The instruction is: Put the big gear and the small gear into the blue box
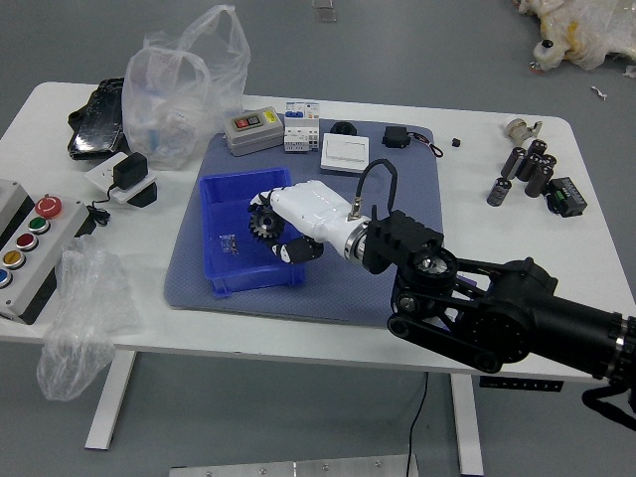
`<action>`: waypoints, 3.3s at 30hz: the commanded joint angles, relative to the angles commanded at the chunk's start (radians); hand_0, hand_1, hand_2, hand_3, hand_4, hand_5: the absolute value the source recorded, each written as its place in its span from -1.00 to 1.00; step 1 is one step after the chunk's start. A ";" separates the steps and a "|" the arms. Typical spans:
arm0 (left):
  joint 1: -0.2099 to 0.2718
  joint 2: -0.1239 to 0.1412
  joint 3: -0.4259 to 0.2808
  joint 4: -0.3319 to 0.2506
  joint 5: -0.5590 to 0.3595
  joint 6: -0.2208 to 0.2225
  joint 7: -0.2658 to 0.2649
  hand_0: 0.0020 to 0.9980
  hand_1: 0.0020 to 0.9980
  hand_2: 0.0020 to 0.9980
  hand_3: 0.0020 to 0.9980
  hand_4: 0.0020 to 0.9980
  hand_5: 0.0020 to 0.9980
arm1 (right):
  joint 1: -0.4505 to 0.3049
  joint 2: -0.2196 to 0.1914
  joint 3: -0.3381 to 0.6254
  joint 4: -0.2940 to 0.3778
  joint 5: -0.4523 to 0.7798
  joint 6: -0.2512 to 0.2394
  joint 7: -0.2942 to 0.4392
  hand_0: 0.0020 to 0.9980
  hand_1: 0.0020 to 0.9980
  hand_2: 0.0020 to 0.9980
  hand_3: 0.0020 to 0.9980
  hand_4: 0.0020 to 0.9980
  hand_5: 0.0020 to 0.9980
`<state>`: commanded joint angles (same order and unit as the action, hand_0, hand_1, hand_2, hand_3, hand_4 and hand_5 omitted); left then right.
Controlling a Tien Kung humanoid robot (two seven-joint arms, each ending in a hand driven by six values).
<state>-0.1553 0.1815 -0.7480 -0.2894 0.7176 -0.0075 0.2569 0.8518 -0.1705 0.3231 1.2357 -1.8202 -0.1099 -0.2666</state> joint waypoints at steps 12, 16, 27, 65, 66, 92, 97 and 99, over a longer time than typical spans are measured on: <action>-0.001 0.003 -0.005 0.000 0.010 0.000 -0.002 0.38 0.28 0.32 0.57 0.51 0.04 | 0.025 0.000 -0.026 -0.008 0.014 0.065 -0.023 -0.17 0.15 0.92 1.00 -0.18 -0.59; -0.002 0.002 -0.006 0.001 0.012 0.000 -0.002 0.37 0.28 0.32 0.56 0.51 0.04 | 0.013 -0.004 -0.005 -0.009 0.014 0.025 0.002 -0.19 0.11 1.00 1.00 -0.17 -0.61; 0.005 -0.003 -0.001 0.001 -0.001 0.003 -0.006 0.37 0.28 0.31 0.56 0.51 0.03 | -0.136 -0.117 0.204 0.042 0.026 -0.061 -0.038 -0.32 -0.11 0.78 0.90 -0.01 -0.63; -0.005 -0.004 0.008 0.003 -0.005 0.003 -0.014 0.36 0.27 0.31 0.56 0.50 0.04 | -0.174 -0.123 0.114 -0.033 0.088 0.011 -0.070 -0.34 -0.14 0.77 0.90 -0.19 -0.33; -0.005 -0.004 0.009 0.003 -0.005 0.003 -0.015 0.36 0.27 0.31 0.56 0.50 0.04 | -0.175 -0.123 0.116 -0.037 0.086 0.013 -0.074 -0.34 -0.14 0.77 0.90 -0.19 -0.33; -0.011 -0.002 0.017 0.007 -0.018 0.006 -0.030 0.36 0.27 0.31 0.56 0.48 0.08 | -0.177 -0.130 0.122 -0.047 0.097 0.005 -0.068 -0.35 -0.15 0.91 1.00 -0.24 -0.49; -0.009 -0.002 0.014 0.006 -0.015 0.006 -0.028 0.36 0.27 0.31 0.56 0.48 0.08 | -0.184 -0.143 0.140 -0.036 0.088 0.005 -0.067 -0.35 -0.15 0.91 1.00 -0.24 -0.49; -0.008 -0.002 0.012 0.006 -0.013 0.006 -0.027 0.36 0.27 0.31 0.56 0.48 0.10 | -0.185 -0.145 0.139 -0.033 0.085 0.006 -0.069 -0.36 -0.14 0.96 1.00 0.36 -0.76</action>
<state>-0.1633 0.1792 -0.7362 -0.2836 0.7048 -0.0018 0.2297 0.6672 -0.3152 0.4617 1.2028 -1.7357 -0.1037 -0.3351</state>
